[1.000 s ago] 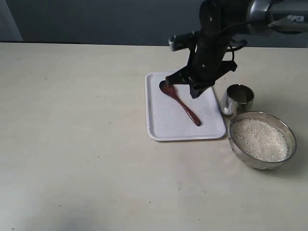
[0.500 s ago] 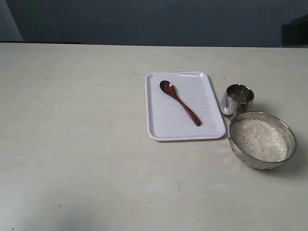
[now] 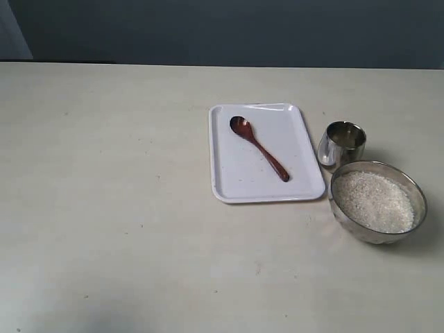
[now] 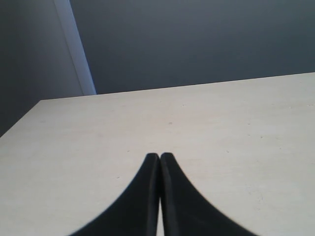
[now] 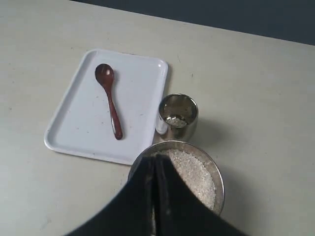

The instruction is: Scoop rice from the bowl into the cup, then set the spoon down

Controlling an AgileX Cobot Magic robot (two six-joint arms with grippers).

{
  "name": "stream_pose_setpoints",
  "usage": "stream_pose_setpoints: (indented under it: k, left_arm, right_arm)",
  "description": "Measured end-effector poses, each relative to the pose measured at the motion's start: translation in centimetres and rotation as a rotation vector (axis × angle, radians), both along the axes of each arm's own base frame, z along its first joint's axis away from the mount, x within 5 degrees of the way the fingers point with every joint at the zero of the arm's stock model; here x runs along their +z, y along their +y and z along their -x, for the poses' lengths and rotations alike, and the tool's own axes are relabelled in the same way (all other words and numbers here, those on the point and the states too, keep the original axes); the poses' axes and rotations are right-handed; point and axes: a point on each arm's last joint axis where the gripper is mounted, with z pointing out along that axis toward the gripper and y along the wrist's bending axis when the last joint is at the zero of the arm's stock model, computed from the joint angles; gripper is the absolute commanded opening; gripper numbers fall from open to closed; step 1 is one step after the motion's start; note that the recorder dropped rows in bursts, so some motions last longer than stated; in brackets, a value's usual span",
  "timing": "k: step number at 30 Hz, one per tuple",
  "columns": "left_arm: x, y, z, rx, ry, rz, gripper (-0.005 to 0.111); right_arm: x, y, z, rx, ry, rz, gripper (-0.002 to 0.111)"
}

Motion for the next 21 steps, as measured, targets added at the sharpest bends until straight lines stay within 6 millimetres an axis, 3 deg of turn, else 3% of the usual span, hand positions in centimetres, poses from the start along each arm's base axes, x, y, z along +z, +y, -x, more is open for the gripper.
stream_pose_setpoints:
  k: [6, 9, 16, 21]
  left_arm:
    - [0.0, 0.0, 0.0, 0.0, -0.002, 0.0, 0.0]
    - [0.0, 0.0, 0.0, 0.0, -0.002, 0.0, 0.0]
    - [0.0, 0.0, 0.0, 0.0, -0.002, 0.0, 0.0]
    - [0.0, 0.0, 0.0, 0.0, -0.002, 0.0, 0.0]
  right_arm:
    - [0.9, -2.7, 0.4, -0.141, -0.125, -0.029, -0.001]
    - [0.3, -4.1, 1.1, -0.233, -0.22, -0.056, -0.001]
    - [-4.1, -6.3, 4.9, -0.386, -0.343, -0.086, -0.001]
    - [-7.8, -6.4, 6.0, -0.403, -0.309, -0.106, -0.001]
